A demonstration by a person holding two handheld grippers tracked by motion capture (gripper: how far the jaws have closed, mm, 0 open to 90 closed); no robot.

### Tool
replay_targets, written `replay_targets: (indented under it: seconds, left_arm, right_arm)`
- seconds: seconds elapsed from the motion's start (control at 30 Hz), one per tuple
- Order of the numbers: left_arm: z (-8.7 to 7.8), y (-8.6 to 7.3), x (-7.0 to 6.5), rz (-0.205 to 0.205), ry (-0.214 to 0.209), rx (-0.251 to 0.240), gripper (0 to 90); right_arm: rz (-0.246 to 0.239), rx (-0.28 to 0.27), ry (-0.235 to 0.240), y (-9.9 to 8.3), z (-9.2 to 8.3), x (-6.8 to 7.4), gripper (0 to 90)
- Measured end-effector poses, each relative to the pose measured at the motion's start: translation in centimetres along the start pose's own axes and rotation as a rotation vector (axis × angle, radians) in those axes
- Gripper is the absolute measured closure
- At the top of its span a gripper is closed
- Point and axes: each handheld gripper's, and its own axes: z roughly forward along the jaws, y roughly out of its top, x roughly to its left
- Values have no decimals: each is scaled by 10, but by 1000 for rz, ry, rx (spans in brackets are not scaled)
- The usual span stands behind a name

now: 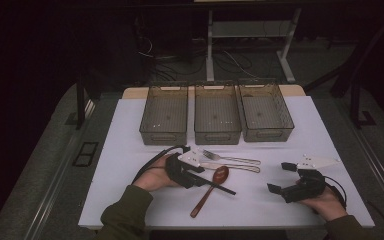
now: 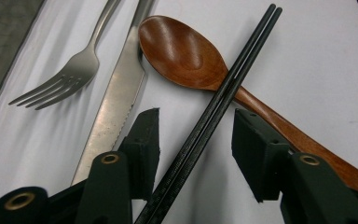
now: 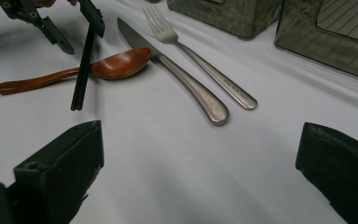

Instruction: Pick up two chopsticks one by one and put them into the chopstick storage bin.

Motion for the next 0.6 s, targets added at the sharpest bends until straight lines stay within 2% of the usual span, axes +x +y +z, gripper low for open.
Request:
replay_targets:
  seconds: [0.17, 0.23, 0.43, 0.6]
  left_arm:
    - [3, -1, 1, 19, 3, 10, 534]
    - [5, -1, 1, 11, -2, 13, 541]
    - [7, -2, 1, 28, -4, 30, 572]
    - [8, -3, 2, 24, -10, 30, 597]
  right_arm:
    - [1, 0, 2, 0, 0, 0, 4]
    - [1, -1, 2, 0, 0, 0, 4]
    - [2, -1, 4, 0, 0, 0, 4]
    - [3, -1, 5, 0, 0, 0, 4]
